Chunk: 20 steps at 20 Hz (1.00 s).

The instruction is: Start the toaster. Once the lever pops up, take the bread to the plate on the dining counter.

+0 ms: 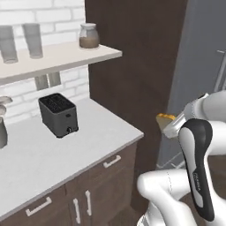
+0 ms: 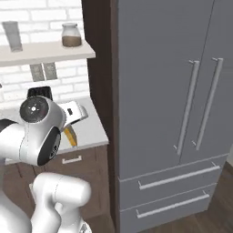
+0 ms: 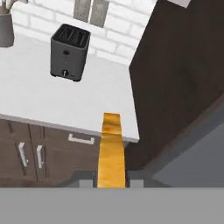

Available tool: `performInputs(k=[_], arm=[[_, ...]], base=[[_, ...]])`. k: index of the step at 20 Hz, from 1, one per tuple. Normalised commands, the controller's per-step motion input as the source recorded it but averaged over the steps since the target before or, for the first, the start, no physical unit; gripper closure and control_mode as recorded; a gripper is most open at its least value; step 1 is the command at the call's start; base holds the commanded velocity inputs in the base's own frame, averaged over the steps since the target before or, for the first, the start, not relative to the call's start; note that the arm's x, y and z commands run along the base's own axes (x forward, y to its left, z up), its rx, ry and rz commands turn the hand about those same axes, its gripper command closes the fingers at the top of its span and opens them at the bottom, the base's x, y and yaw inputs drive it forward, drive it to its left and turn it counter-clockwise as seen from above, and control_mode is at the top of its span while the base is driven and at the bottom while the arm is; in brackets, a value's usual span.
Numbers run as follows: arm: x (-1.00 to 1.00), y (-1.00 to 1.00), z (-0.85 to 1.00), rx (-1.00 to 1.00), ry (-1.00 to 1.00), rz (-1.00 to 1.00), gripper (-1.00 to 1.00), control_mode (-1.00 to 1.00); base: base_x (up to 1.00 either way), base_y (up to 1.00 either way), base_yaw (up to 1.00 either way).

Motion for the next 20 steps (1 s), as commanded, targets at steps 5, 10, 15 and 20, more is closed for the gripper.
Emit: performInputs(k=[5, 10, 15, 20], arm=[[0.0, 0.0, 0.0, 0.0, 0.0, 0.0, 1.0, 1.0], [0.0, 0.0, 0.0, 0.0, 0.0, 0.0, 1.0, 1.0], [0.0, 0.0, 0.0, 0.0, 0.0, 0.0, 1.0, 1.0], [0.0, 0.0, 0.0, 0.0, 0.0, 0.0, 1.0, 1.0]], base=[[-0.52, -0.22, -0.67], [-0.44, -0.29, -0.69], [-0.35, -0.31, -0.7], [-0.28, -0.31, -0.72]])
